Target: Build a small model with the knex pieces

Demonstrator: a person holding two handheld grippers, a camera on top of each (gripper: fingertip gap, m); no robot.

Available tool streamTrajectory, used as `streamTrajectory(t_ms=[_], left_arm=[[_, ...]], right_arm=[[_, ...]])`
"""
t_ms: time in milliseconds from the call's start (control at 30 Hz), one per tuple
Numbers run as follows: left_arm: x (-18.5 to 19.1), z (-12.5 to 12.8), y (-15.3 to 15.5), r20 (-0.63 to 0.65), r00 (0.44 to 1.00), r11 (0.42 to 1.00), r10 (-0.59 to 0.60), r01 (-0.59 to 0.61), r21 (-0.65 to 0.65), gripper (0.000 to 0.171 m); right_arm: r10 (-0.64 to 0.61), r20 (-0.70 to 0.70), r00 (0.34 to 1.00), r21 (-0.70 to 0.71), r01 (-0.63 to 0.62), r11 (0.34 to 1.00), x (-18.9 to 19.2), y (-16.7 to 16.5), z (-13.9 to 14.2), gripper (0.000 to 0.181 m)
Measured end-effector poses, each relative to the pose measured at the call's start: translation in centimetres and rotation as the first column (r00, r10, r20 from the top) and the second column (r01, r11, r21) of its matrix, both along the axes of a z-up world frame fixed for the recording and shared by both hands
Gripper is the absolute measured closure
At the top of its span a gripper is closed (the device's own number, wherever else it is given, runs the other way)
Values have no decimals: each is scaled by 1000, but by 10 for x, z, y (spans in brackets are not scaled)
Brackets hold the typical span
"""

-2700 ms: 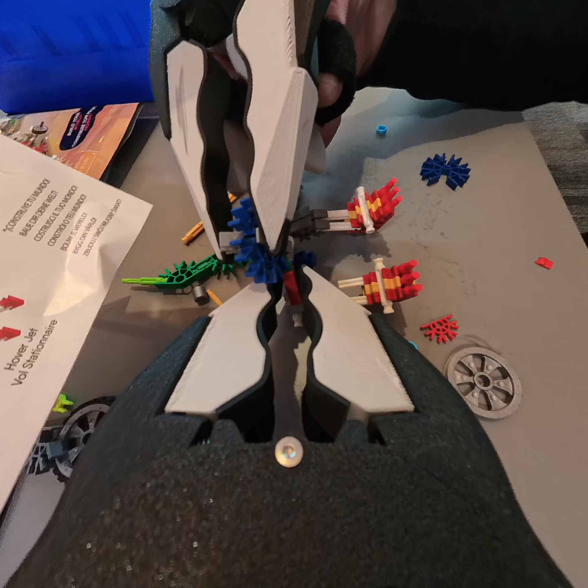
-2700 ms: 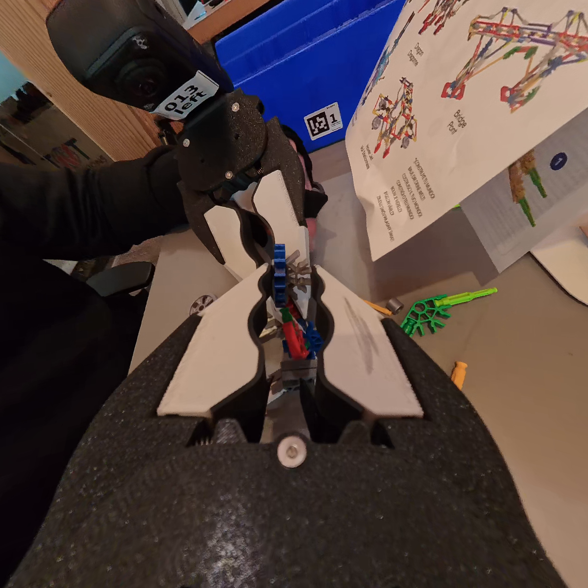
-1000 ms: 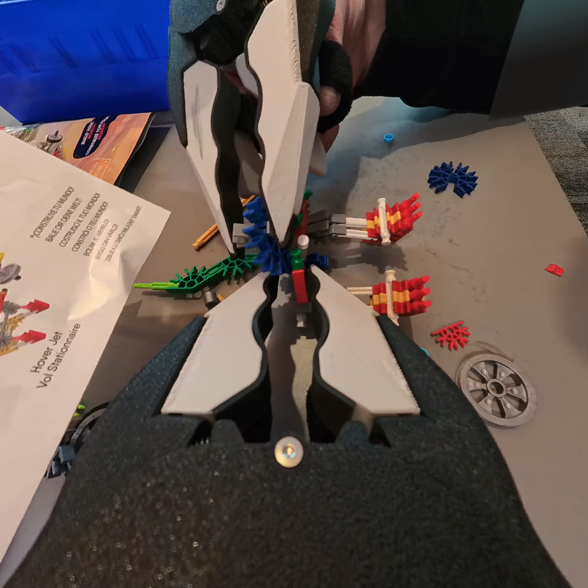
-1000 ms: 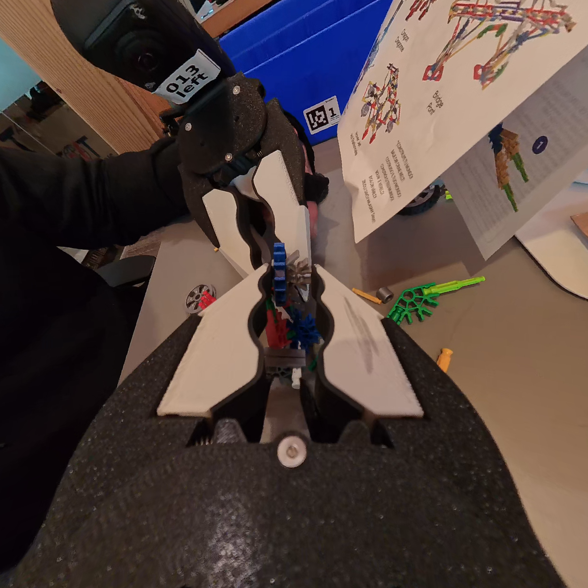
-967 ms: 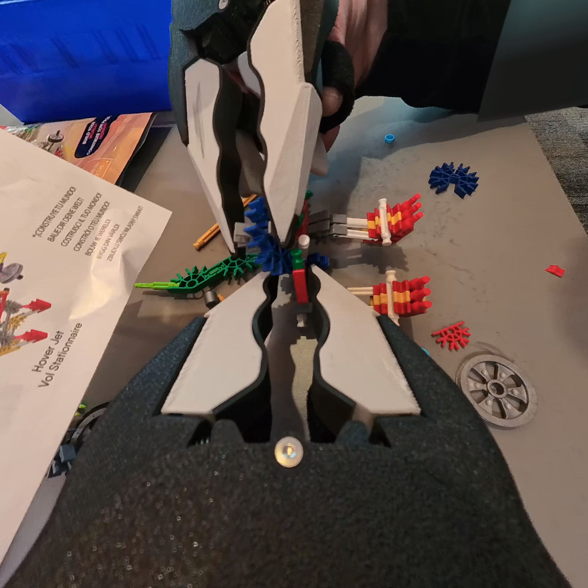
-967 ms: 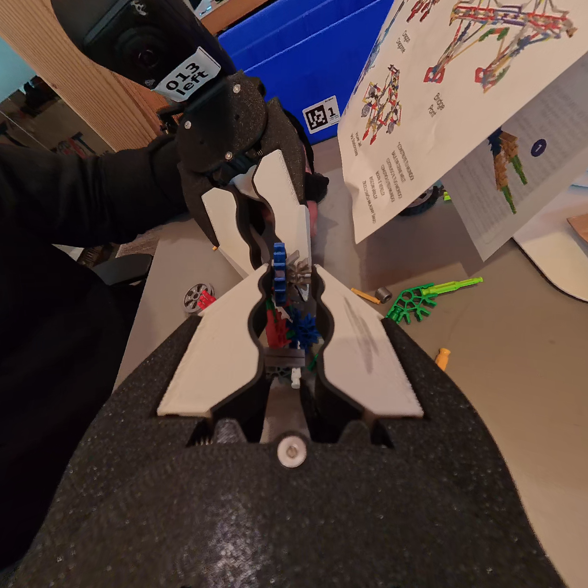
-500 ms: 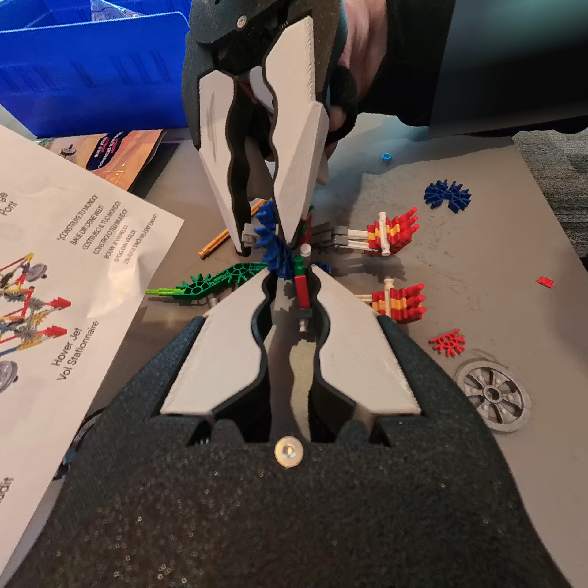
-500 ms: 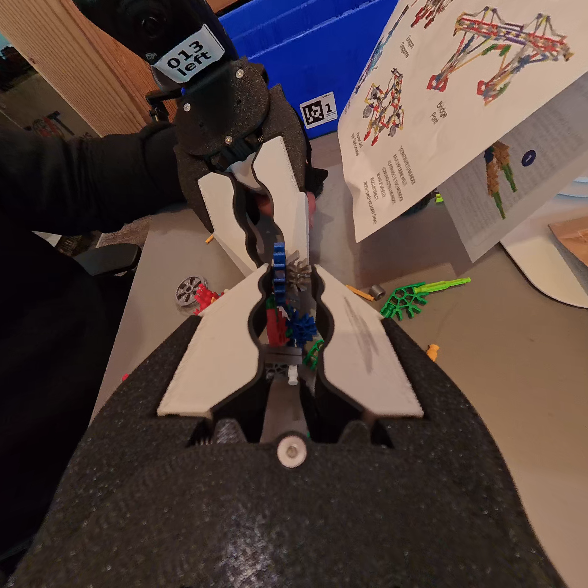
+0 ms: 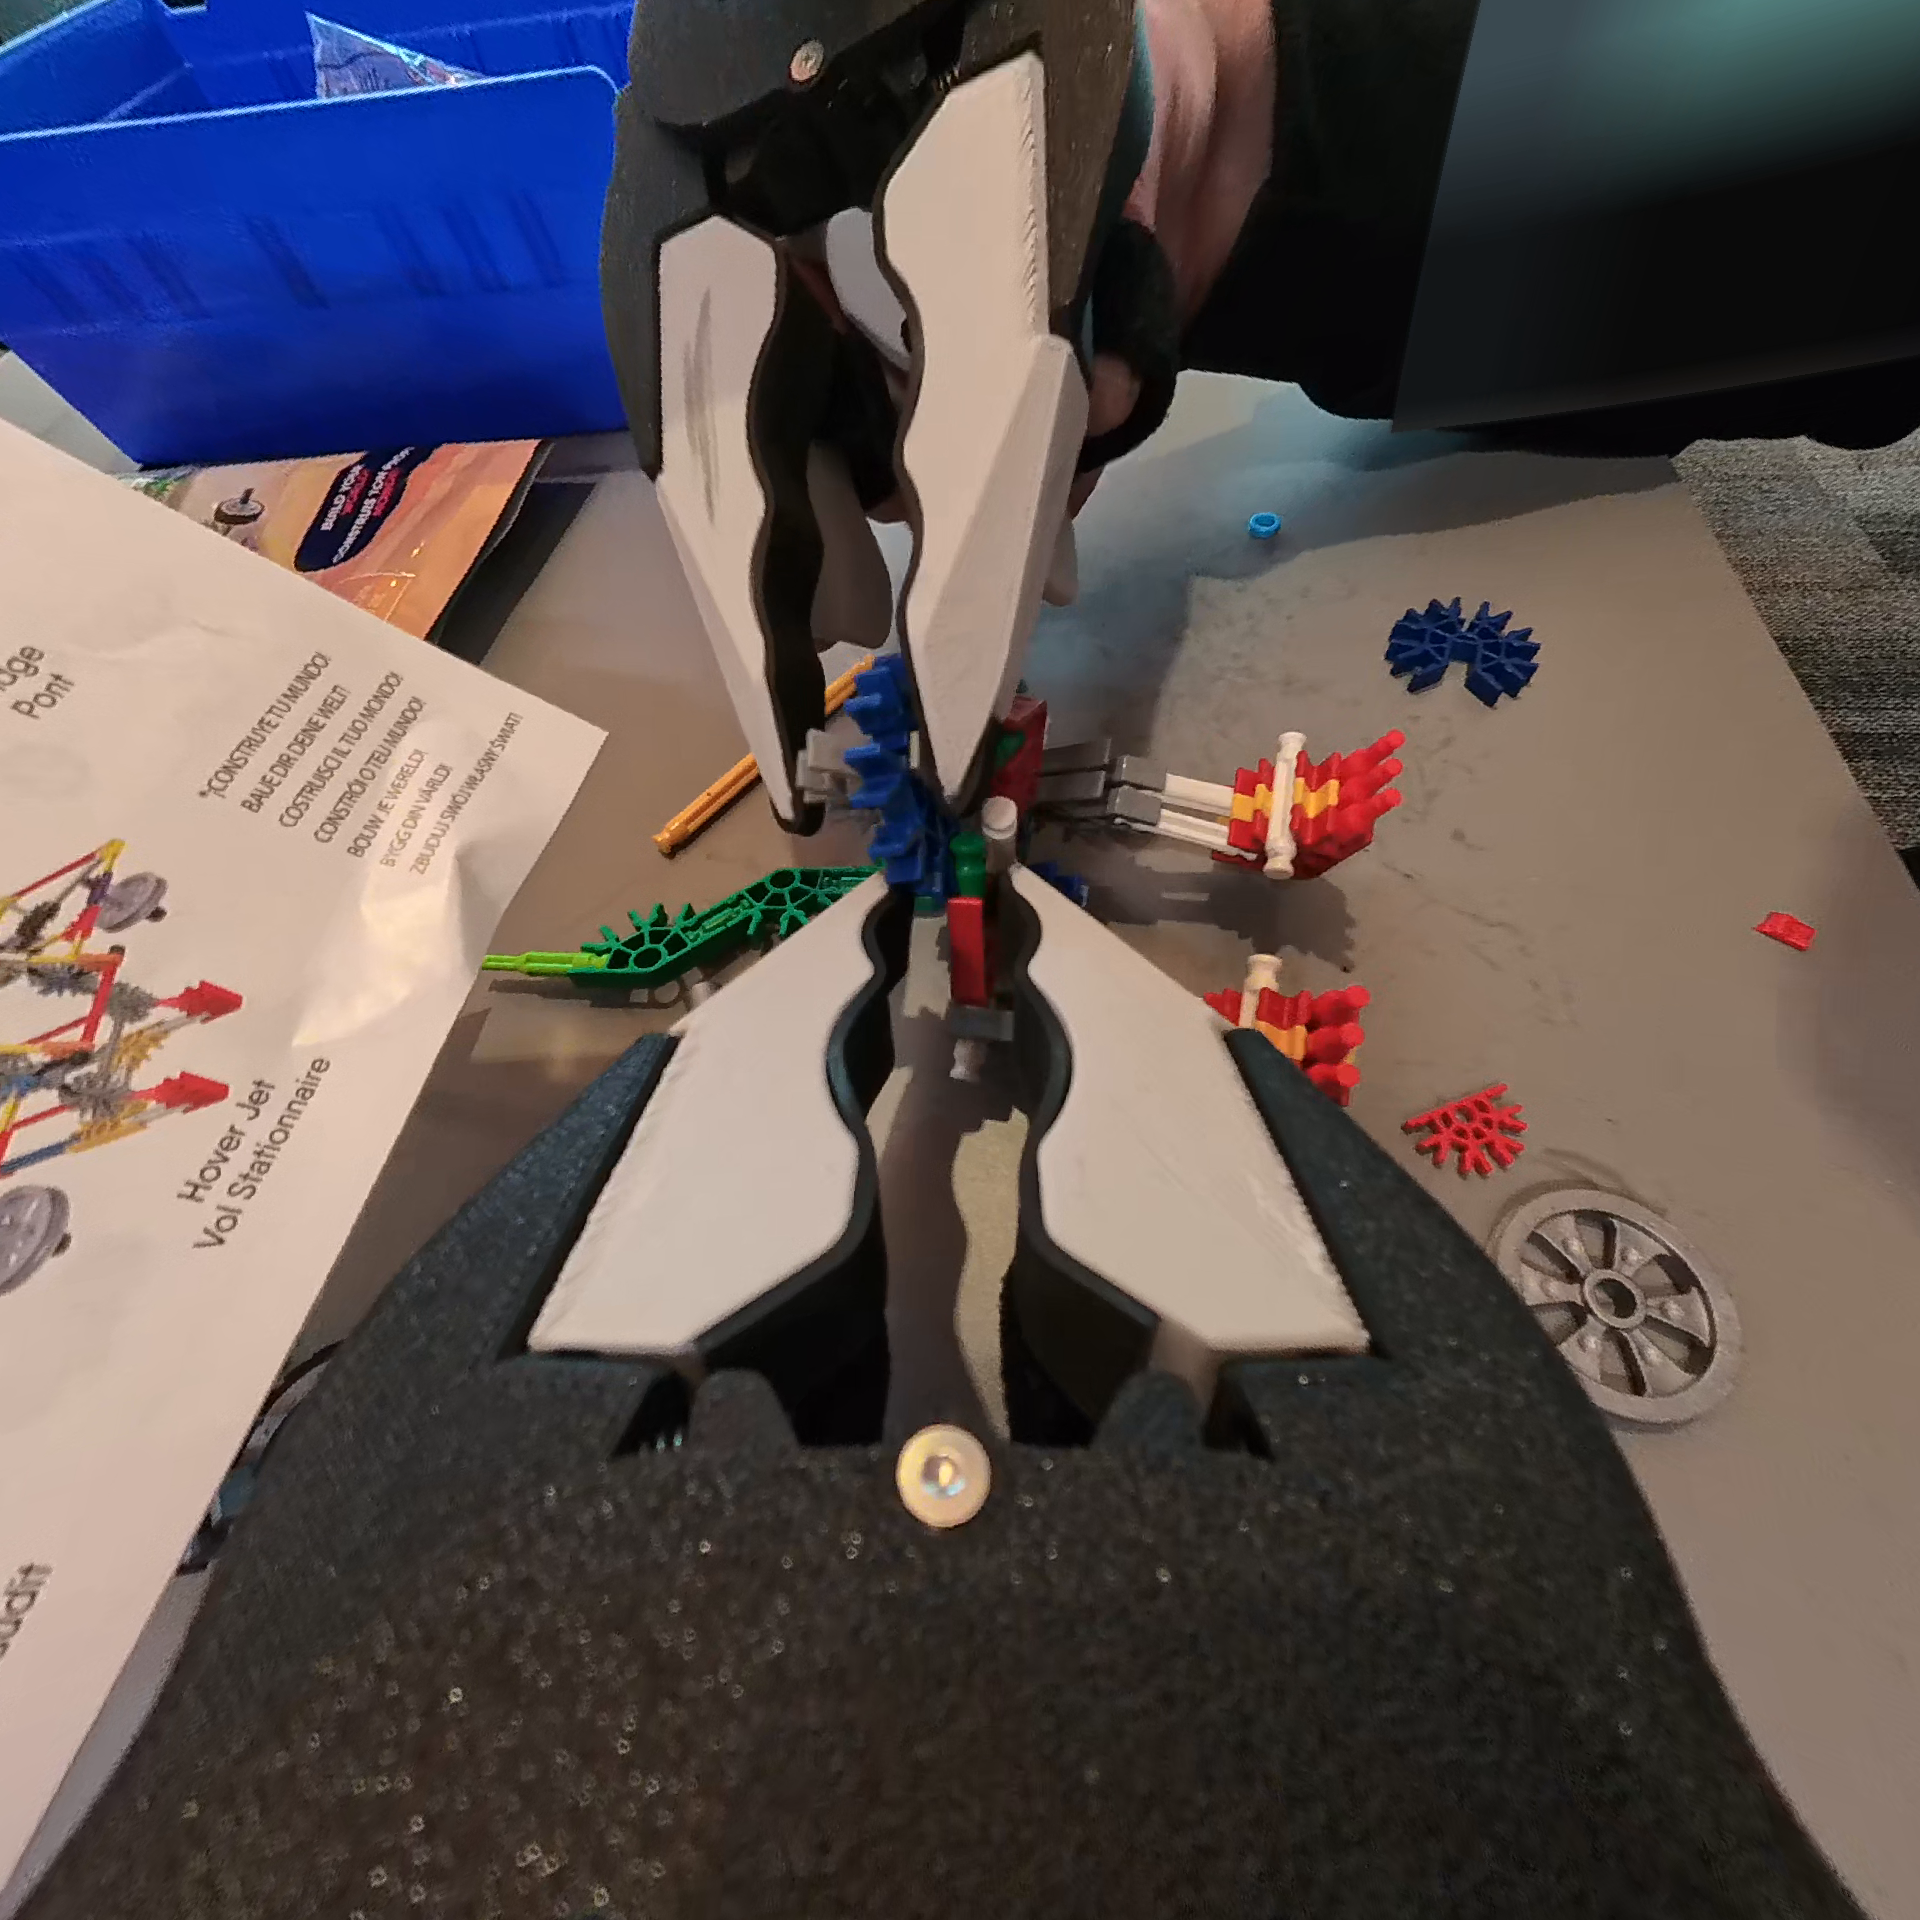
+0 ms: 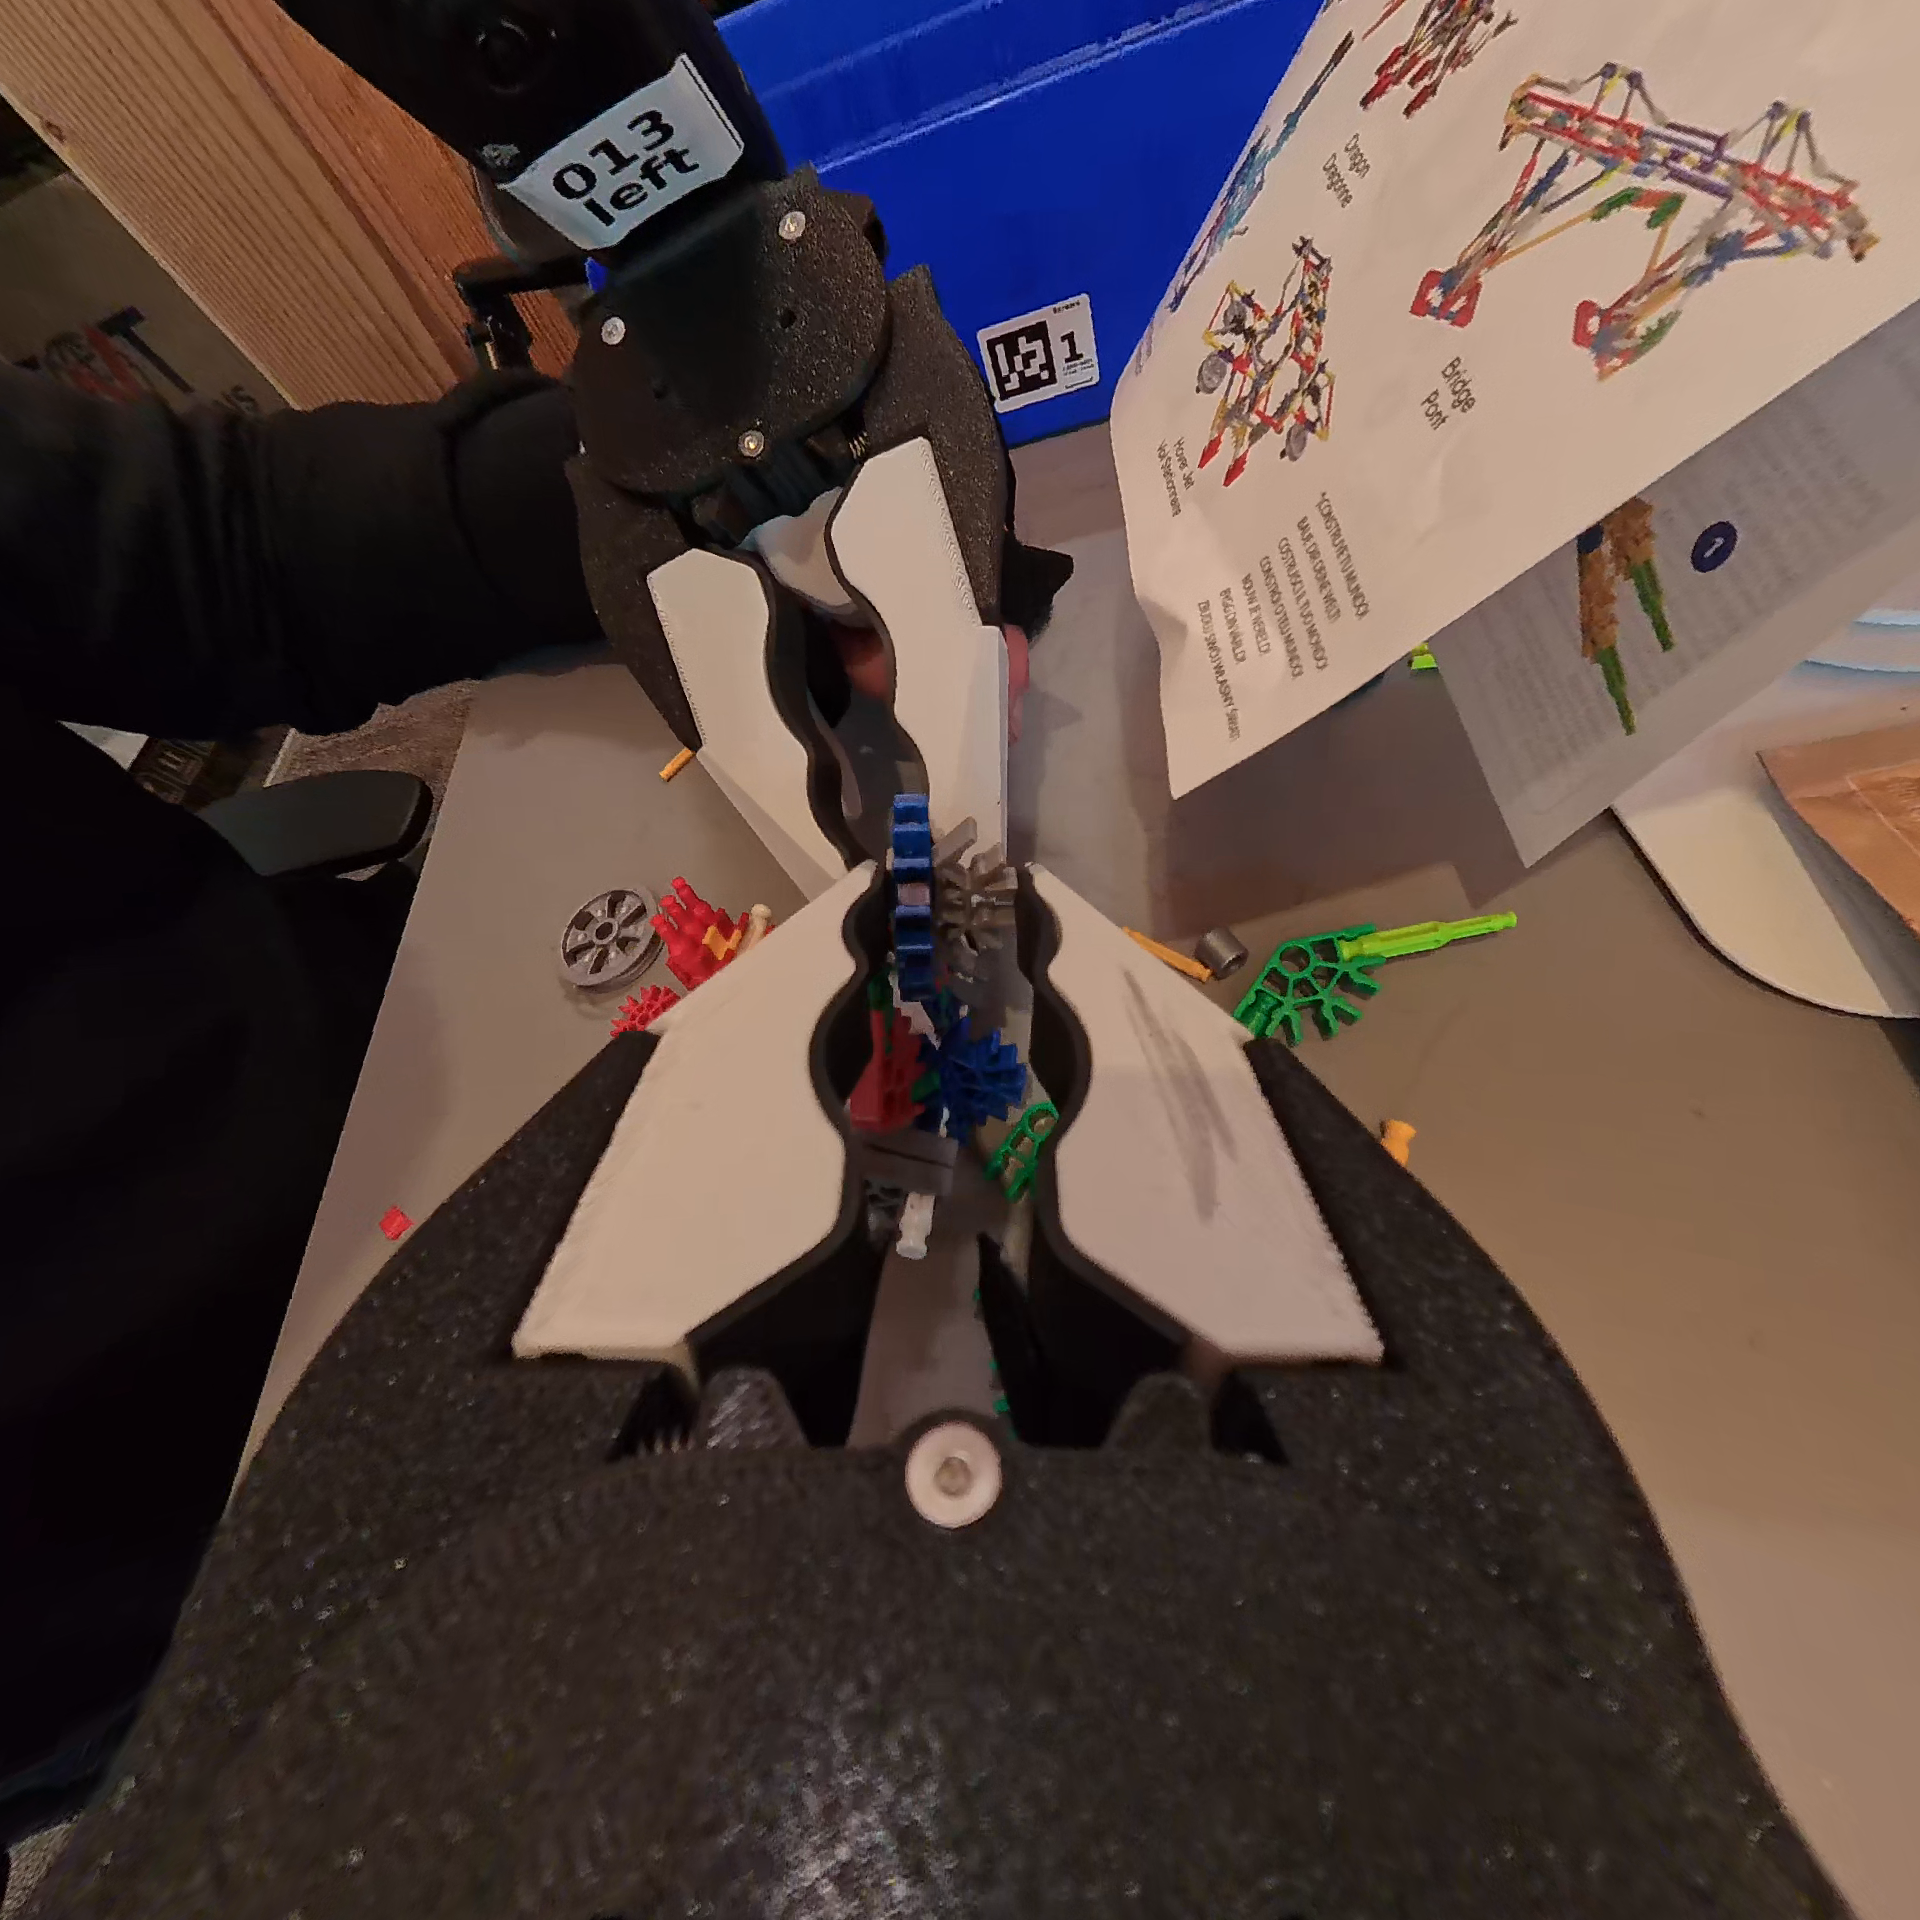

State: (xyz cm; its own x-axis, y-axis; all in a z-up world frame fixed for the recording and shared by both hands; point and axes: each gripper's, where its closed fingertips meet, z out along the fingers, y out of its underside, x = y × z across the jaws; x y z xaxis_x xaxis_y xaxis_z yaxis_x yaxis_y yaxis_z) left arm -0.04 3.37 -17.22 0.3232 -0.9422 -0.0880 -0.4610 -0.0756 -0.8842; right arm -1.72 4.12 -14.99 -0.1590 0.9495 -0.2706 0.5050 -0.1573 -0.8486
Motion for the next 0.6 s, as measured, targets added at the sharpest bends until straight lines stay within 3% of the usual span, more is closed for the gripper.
streamTrajectory(t_ms=[600], left_arm=[[-1, 2, 3, 12, 1000, 1000, 14, -13, -4, 155]], right_arm=[[-97, 44, 994, -133, 102, 986, -2, 5, 5, 158]])
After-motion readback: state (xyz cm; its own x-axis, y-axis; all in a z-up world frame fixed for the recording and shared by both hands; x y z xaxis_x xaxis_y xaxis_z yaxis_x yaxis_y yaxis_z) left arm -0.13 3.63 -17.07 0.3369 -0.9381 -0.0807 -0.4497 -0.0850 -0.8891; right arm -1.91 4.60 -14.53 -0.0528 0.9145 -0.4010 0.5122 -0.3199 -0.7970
